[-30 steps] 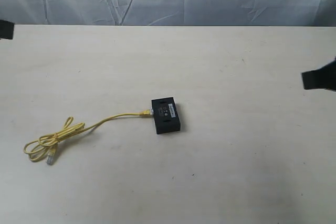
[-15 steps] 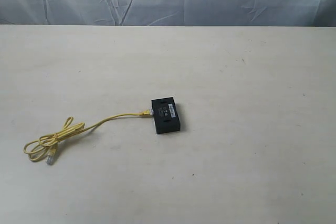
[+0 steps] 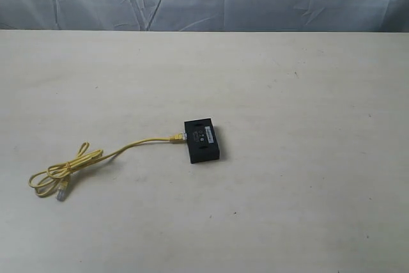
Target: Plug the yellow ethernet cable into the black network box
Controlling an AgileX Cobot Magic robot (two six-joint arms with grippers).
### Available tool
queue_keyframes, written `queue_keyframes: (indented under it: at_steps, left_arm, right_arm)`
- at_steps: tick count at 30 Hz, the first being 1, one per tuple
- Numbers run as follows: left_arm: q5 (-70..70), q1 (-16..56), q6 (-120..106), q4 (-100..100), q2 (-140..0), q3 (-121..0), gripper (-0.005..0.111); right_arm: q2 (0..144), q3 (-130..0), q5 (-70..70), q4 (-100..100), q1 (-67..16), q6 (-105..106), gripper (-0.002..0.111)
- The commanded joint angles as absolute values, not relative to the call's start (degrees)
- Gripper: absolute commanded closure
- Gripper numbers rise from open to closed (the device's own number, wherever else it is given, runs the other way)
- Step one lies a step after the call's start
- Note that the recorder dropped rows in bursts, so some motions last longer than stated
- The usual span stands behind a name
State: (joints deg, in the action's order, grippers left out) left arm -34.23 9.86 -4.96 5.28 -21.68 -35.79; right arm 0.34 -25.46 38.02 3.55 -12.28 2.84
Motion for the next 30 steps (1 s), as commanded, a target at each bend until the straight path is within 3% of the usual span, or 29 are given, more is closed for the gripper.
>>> queue_keyframes:
  at_steps: [1,10,18,30]
  left_arm:
    - [-33.8,9.8,-4.9,5.1,-21.4,-35.5,0.107]
    - [-33.8,9.8,-4.9,5.1,-21.4,-35.5,0.107]
    - [-33.8,9.8,-4.9,5.1,-21.4,-35.5,0.107]
    - [-33.8,9.8,-4.9,5.1,-21.4,-35.5,0.107]
  right_arm:
    - [0.0,-25.1,37.1,3.4,-12.0,2.8,0.109]
    - [0.0,-25.1,37.1,0.9,-11.2,2.9,0.109]
    - [0.0,-17.6,30.8,5.8,1.6,2.8,0.109]
    - [0.0,-7.7,23.2,2.9,2.3,2.9,0.109]
